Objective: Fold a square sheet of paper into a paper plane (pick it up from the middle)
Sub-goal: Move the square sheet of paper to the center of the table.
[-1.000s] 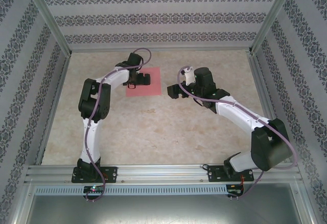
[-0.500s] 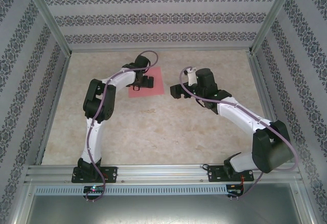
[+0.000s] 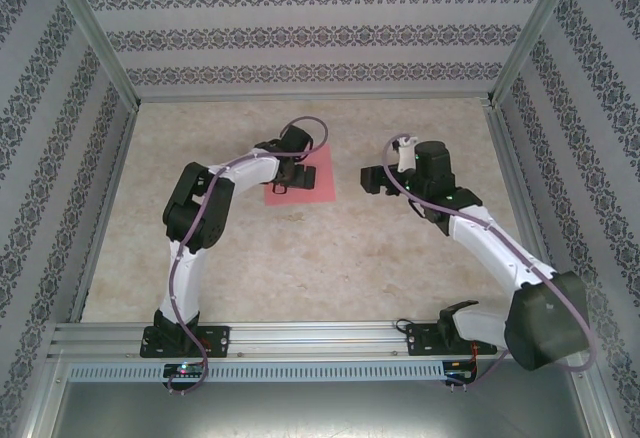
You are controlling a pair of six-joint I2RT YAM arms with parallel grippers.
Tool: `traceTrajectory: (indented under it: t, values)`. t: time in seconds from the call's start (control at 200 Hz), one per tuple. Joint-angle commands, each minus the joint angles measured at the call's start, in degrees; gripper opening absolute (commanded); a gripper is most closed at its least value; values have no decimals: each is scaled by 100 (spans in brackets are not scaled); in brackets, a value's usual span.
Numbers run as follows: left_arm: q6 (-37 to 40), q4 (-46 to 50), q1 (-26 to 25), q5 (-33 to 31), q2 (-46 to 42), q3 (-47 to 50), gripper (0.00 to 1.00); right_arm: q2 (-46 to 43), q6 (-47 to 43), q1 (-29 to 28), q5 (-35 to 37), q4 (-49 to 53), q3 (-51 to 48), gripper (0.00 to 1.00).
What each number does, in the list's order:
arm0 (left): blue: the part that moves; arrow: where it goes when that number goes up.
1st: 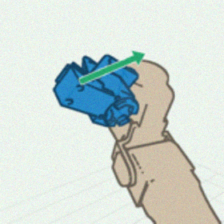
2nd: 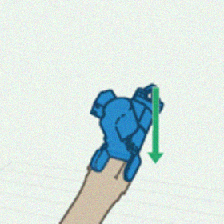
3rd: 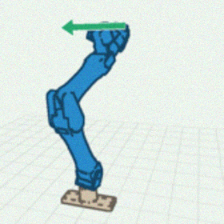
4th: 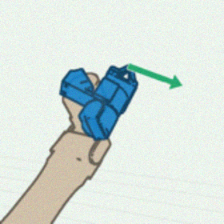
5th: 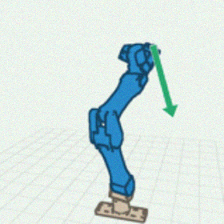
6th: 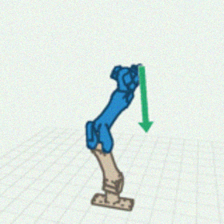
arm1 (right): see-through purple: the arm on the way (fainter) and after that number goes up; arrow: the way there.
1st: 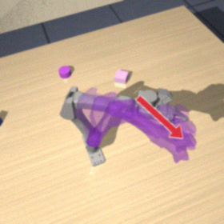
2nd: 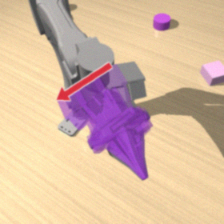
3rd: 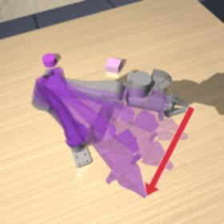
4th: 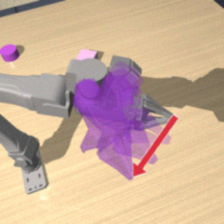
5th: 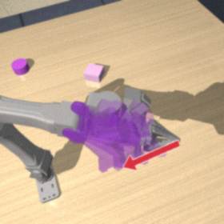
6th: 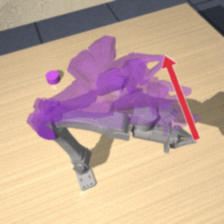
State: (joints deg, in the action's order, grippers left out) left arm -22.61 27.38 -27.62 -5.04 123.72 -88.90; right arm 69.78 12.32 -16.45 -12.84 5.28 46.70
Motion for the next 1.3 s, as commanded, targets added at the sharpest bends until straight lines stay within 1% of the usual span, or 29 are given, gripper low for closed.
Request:
traceTrajectory:
  t: [0.0, 0.125, 0.255, 0.39, 0.545, 0.62, 0.729, 0.829, 0.929, 1.134, 1.214, 1.294]
  values:
    - [-313, 661, -365, 360, 137, 466, 100, -284, 88, 113, -110, 291, -157, 98]
    - [-487, 666, -735, 407, 12, 542, 100, -544, 143, 174, -250, 576, -273, 98]
    - [-877, 665, -1014, 542, -48, 545, 100, -765, 216, 179, -378, 893, -364, 98]
    - [-1131, 718, -1198, 504, -187, 508, 100, -950, 240, 182, -519, 1302, -389, 98]
    - [-1190, 771, -1433, 535, -252, 417, 100, -1098, 338, 160, -757, 1578, -473, 98]
    - [-1219, 734, -1508, 542, -277, 454, 100, -1180, 393, 114, -743, 1616, -551, 98]
    - [-1130, 772, -1501, 362, -451, 497, 100, -1253, 489, -7, -665, 1673, -602, 98]
    - [-992, 783, -1493, 148, -813, 528, 100, -1224, 539, -171, -544, 1738, -547, 98]
    - [-872, 961, -1437, 73, -1148, 550, 100, -1144, 649, -366, -320, 1784, -437, 98]
    - [-606, 1015, -1066, 562, -2055, 1155, 100, -789, 1103, -871, 367, 1765, -153, 98]
    - [-391, 1077, -924, 648, -2361, 1345, 100, -510, 1275, -1085, 565, 1792, 14, 98]
    - [-236, 884, -719, 855, -2733, 1676, 100, -170, 1407, -1343, 889, 1814, 210, 98]
